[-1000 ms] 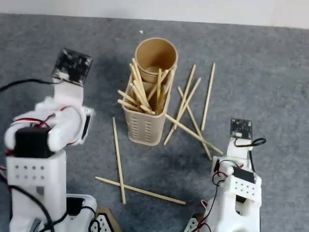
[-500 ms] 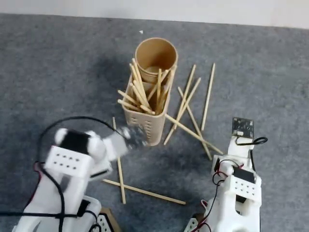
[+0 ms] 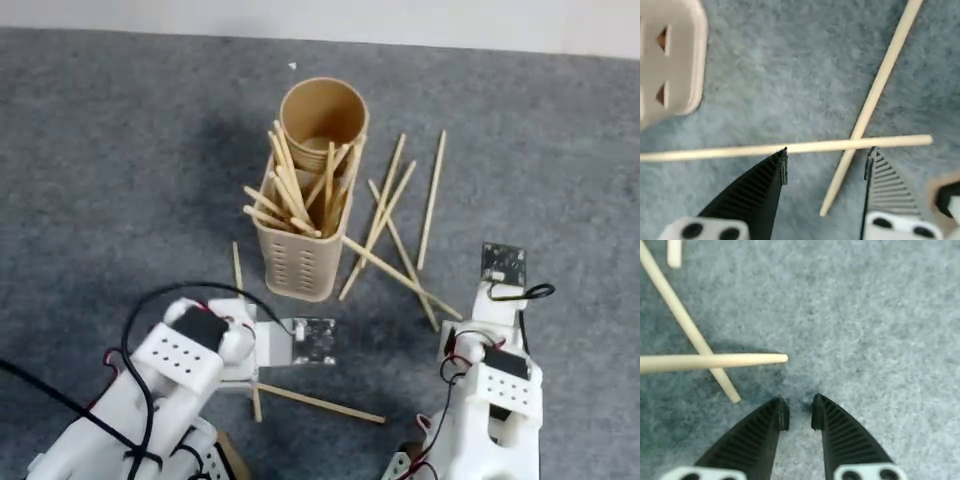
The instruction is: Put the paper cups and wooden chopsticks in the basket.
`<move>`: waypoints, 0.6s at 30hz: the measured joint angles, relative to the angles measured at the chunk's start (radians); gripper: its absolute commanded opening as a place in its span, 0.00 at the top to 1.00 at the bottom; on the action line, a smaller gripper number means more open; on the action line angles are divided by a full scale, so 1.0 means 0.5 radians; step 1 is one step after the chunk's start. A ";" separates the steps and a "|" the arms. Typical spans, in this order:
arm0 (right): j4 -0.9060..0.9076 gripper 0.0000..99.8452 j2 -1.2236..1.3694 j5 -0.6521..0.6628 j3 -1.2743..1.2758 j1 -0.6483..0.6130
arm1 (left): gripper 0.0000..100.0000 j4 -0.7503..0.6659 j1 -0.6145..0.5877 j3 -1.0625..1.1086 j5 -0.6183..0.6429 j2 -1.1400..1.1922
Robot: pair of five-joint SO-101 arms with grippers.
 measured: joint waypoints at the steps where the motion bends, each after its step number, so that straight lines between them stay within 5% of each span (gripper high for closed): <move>1: 0.000 0.90 0.000 0.000 0.000 0.000 | 0.73 -0.043 -0.003 0.028 -0.009 0.000; 18: 0.000 0.90 0.000 0.000 0.000 0.000 | 0.73 -0.473 0.107 0.077 0.114 0.000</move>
